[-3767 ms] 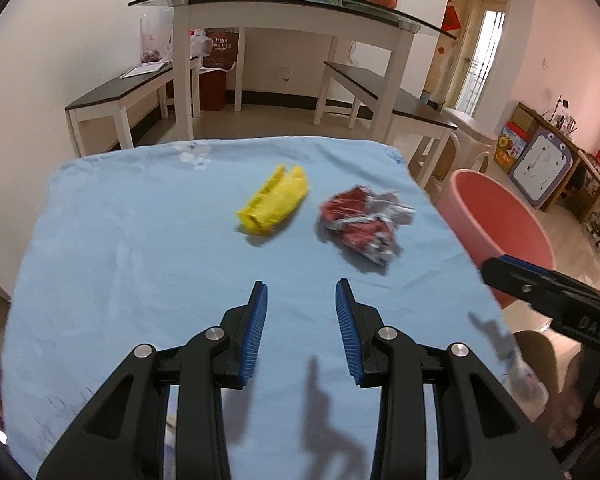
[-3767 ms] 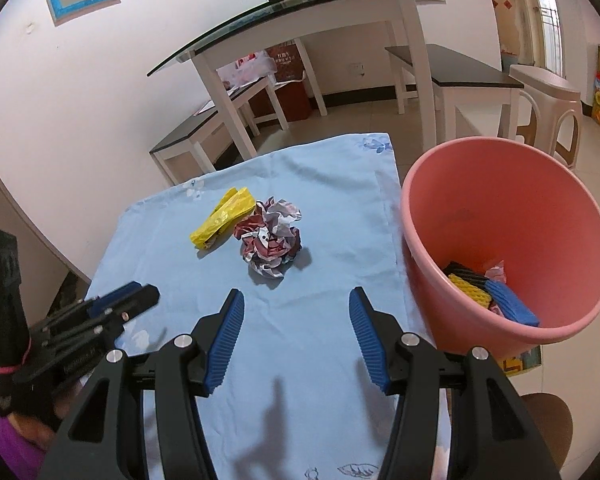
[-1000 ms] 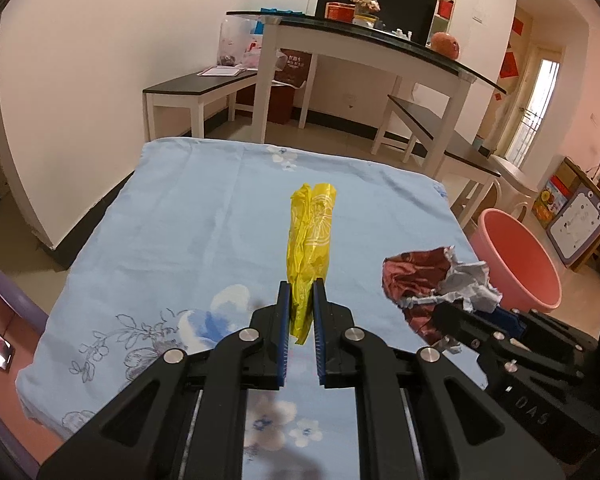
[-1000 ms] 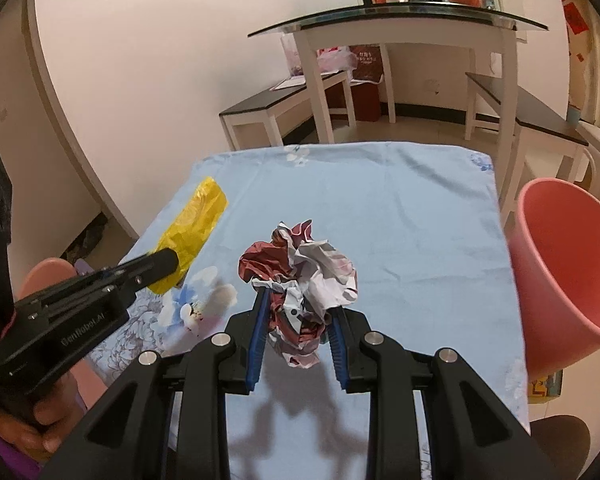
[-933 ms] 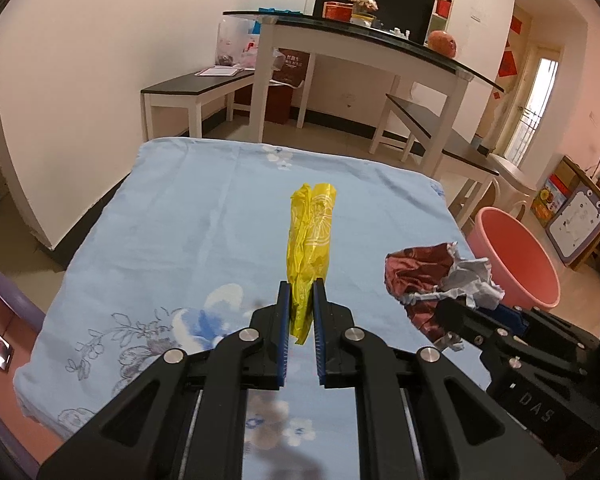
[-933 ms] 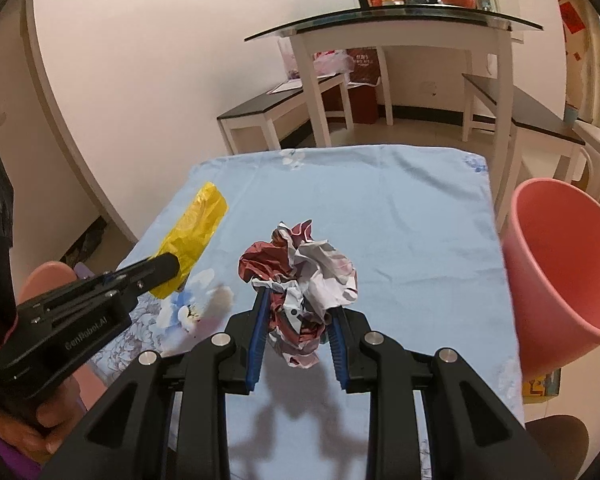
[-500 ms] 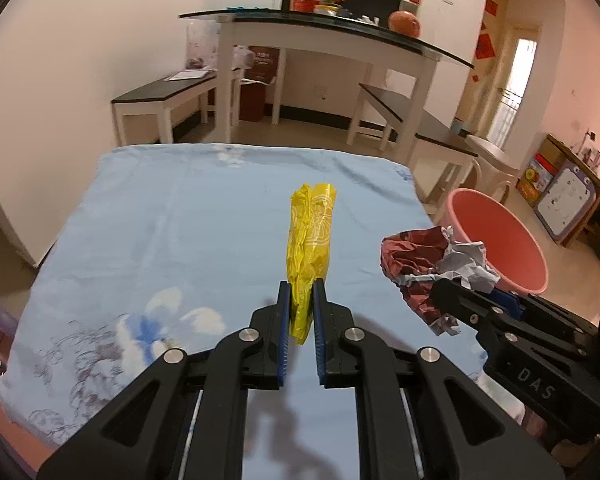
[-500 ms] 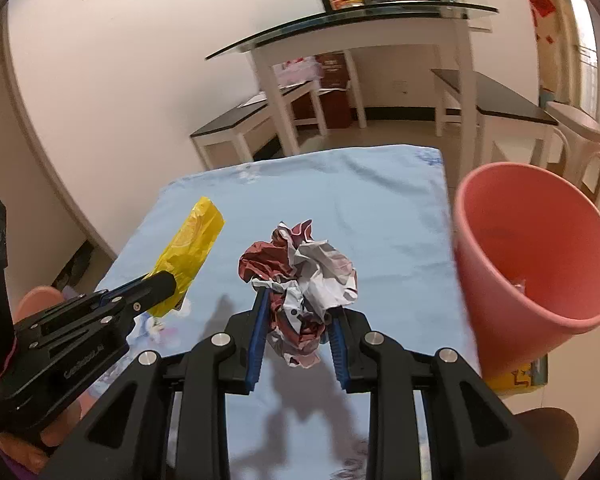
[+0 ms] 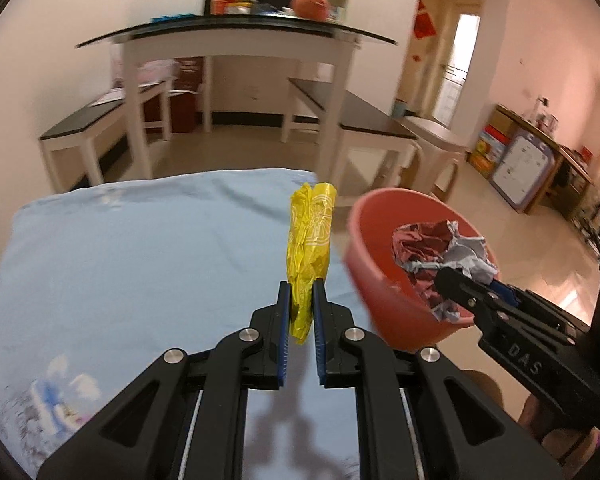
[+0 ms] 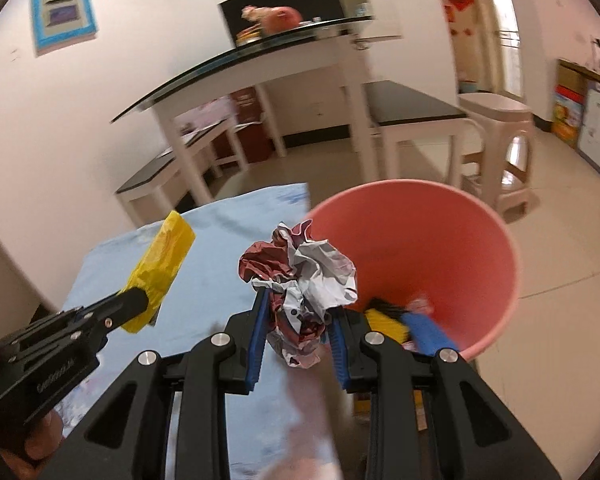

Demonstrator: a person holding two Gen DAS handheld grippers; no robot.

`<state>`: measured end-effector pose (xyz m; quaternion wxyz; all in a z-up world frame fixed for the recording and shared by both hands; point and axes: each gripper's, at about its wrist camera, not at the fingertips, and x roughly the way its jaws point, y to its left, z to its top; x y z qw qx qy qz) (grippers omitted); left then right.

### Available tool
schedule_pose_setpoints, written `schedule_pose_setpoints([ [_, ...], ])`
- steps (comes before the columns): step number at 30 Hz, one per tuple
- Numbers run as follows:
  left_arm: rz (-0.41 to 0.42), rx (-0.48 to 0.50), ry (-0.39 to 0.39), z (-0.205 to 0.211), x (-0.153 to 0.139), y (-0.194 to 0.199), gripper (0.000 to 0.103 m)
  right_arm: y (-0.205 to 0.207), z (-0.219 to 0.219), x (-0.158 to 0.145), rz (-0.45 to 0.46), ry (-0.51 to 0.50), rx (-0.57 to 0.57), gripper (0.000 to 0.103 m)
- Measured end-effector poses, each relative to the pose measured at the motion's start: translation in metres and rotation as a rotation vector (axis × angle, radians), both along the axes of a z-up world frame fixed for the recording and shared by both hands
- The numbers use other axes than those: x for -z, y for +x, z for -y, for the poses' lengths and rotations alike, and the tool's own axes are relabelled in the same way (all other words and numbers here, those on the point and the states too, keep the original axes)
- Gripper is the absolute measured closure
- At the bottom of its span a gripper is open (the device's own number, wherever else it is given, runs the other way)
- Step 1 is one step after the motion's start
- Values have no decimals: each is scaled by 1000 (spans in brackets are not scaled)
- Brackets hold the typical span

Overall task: Collect trash
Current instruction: 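Lift and carry the yellow bag and wrapper over the pink bucket, then open both tools to drop the bag and wrapper into the bucket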

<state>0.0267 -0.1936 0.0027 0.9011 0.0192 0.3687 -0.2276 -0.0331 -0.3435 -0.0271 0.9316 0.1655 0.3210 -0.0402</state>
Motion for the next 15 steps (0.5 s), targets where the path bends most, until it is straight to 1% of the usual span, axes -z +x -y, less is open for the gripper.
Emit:
schedule_pose_setpoints([
  [7, -39, 102, -7, 52, 7, 13, 93, 5, 43, 12, -26, -13, 81, 76],
  [11, -67, 147, -9, 77, 13, 20, 93, 8, 55, 21, -43, -5, 96, 75],
  [15, -91, 168, -6, 94, 23, 31, 93, 13, 66, 30, -68, 3, 112, 75],
])
